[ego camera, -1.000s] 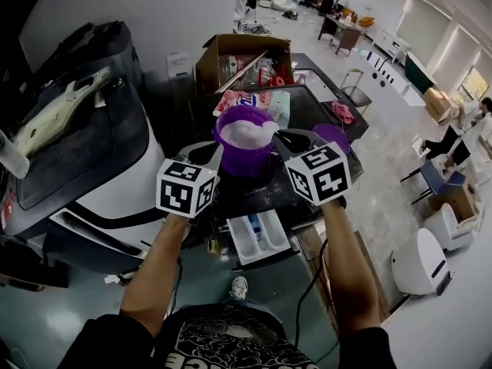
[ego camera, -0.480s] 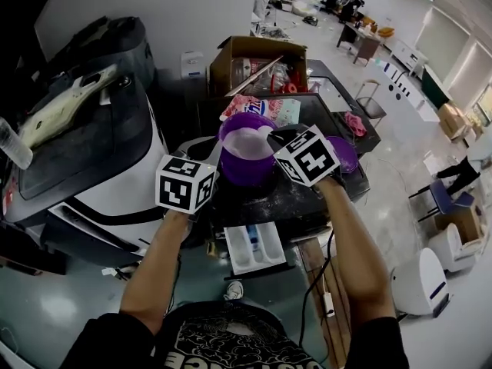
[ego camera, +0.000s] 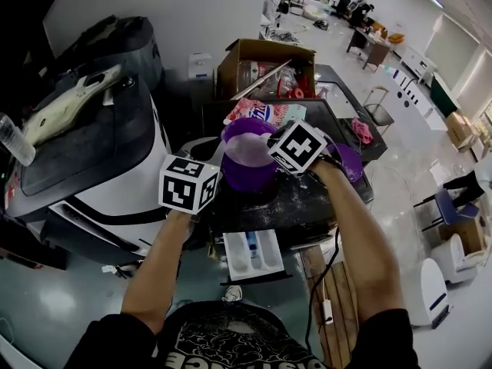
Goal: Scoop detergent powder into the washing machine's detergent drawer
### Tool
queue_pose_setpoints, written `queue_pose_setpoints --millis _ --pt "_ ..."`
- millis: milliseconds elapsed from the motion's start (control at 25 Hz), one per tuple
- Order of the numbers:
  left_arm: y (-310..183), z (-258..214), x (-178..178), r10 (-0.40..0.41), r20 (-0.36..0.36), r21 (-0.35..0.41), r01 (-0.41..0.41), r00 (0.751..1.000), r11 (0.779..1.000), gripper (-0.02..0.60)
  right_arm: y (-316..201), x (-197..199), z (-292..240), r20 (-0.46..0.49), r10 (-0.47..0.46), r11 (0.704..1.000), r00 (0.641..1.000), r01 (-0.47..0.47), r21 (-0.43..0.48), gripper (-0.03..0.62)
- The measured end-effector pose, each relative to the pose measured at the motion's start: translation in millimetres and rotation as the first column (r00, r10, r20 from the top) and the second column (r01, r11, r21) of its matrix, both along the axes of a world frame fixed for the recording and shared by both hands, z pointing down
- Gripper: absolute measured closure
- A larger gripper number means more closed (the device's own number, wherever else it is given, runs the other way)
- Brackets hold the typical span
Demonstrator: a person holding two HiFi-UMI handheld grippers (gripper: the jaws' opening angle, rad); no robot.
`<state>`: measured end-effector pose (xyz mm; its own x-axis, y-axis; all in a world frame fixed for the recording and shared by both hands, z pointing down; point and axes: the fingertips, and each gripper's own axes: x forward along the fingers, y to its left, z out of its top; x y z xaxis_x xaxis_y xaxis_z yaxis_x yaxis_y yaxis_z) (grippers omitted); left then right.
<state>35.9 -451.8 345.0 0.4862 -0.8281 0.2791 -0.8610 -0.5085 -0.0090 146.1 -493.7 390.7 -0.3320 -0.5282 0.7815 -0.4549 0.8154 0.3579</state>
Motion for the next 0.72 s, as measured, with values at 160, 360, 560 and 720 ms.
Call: queue_pose_setpoints --millis 160,360,560,720 --pt "-2 2 1 -0.002 0.007 -0.004 0.002 1.000 1.000 0.581 -5 -1 9 -0.077 -0.003 0.999 0.997 0.000 -0.038 0.559" --pt "-3 4 -1 -0.007 0.006 -0.007 0.007 1.000 1.000 0.581 -8 2 18 -0.186 -0.007 0.997 0.982 -0.008 -0.080 0.559" --pt "-2 8 -3 0.007 0.012 -0.013 -0.007 1.000 1.000 0.581 -6 -1 27 -0.247 -0.007 0.989 0.969 -0.029 -0.145 0.559" --pt "-4 11 -6 0.025 0.004 -0.018 -0.025 1.000 1.000 0.581 -4 -4 33 -0.261 0.015 0.975 0.965 -0.071 -0.209 0.559"
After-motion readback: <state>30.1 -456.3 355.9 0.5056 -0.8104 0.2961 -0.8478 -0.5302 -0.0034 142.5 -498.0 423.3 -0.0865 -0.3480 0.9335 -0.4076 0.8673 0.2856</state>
